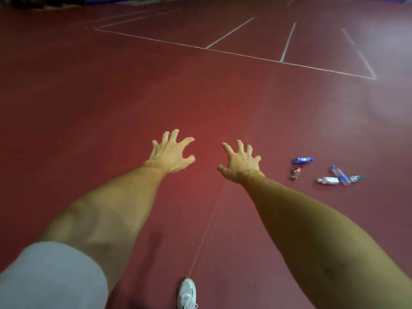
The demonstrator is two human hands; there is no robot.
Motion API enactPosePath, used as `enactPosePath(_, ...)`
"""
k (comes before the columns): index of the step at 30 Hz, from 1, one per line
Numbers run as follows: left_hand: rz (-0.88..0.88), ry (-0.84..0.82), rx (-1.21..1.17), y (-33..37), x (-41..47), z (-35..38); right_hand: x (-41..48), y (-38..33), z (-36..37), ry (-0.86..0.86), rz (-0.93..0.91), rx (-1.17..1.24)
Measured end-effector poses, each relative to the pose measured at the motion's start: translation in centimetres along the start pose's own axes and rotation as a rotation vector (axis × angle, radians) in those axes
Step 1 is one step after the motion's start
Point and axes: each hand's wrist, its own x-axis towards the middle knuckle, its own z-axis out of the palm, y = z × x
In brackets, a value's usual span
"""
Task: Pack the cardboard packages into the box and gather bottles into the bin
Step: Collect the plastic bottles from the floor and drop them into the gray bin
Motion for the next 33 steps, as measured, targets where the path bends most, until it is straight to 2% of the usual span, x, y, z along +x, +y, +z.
enactPosePath(8, 0.285, -0.058, 0.041, 11.0, 15.0, 0.3, 5.8, 12.8, -0.6, 0.000, 0.303, 0.068)
enactPosePath(15, 0.488, -0.078, 0.065, 24.6, 25.0, 2.5, 9.5, 25.7, 0.0, 0.009, 0.479, 0.117)
enactPosePath(26, 0.582, -0.100, 0.064, 49.3, 41.4, 4.5, 17.9, 52.7, -1.9, 0.008, 0.607, 0.128)
enactPosePath(33, 0.638, -0.113, 0.053, 61.9, 49.2, 5.0, 23.4, 65.3, -4.8, -0.020, 0.620, 0.112)
